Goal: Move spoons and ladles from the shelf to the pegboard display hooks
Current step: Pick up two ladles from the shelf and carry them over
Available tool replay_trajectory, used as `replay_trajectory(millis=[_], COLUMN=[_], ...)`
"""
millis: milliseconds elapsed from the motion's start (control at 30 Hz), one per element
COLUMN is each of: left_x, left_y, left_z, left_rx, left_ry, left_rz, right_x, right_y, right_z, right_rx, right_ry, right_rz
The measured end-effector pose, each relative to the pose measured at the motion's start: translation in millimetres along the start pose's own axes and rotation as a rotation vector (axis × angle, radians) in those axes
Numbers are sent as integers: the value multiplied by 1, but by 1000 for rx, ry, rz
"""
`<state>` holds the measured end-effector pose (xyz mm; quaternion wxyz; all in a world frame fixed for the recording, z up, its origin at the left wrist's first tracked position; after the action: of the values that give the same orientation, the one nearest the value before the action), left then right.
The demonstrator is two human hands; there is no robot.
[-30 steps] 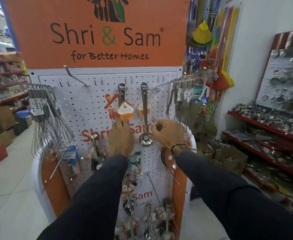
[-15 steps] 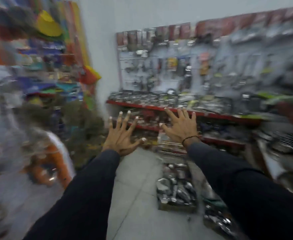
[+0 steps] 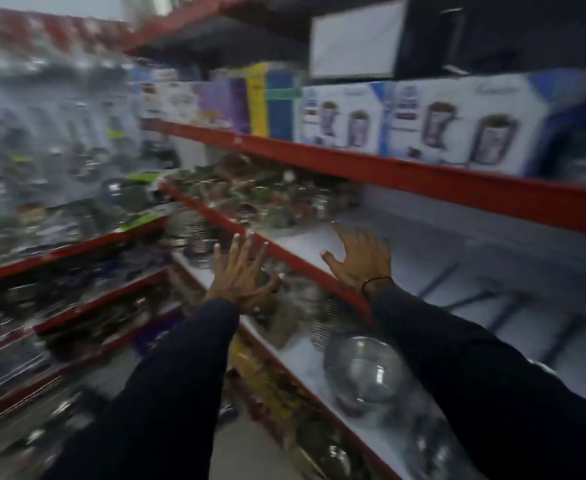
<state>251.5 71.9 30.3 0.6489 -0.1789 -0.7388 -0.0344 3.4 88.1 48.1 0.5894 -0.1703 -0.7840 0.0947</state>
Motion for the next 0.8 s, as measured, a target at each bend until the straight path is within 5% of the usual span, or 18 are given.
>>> replay_trajectory(millis=[300, 433, 567, 800], left_x=[11, 12, 7, -5], left_y=[-48, -44, -28, -24], left_z=[290, 383, 440, 471], left_rx=[-544, -687, -615, -282], left_ry=[120, 290, 441, 741], left_rz=[59, -123, -358, -471], right_x=[101, 112, 100, 61], right_y=[125, 172, 195, 184], right_z=[237, 291, 313, 338], right_rx=[-600, -896, -1155, -1220], right_ry=[156, -24, -330, -671], right_rz=[36, 60, 83, 228])
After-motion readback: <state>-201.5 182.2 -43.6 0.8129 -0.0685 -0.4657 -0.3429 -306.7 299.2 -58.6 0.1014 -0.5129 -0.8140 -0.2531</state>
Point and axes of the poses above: each hand's wrist, its own y-axis away from the middle knuckle, its own x-axis out of the back of the hand, z = x × y, the point moved 4 cm from there along -y, towards the middle knuckle, and after that the axes turned 8 degrees about -y, right-handed, at the moved point
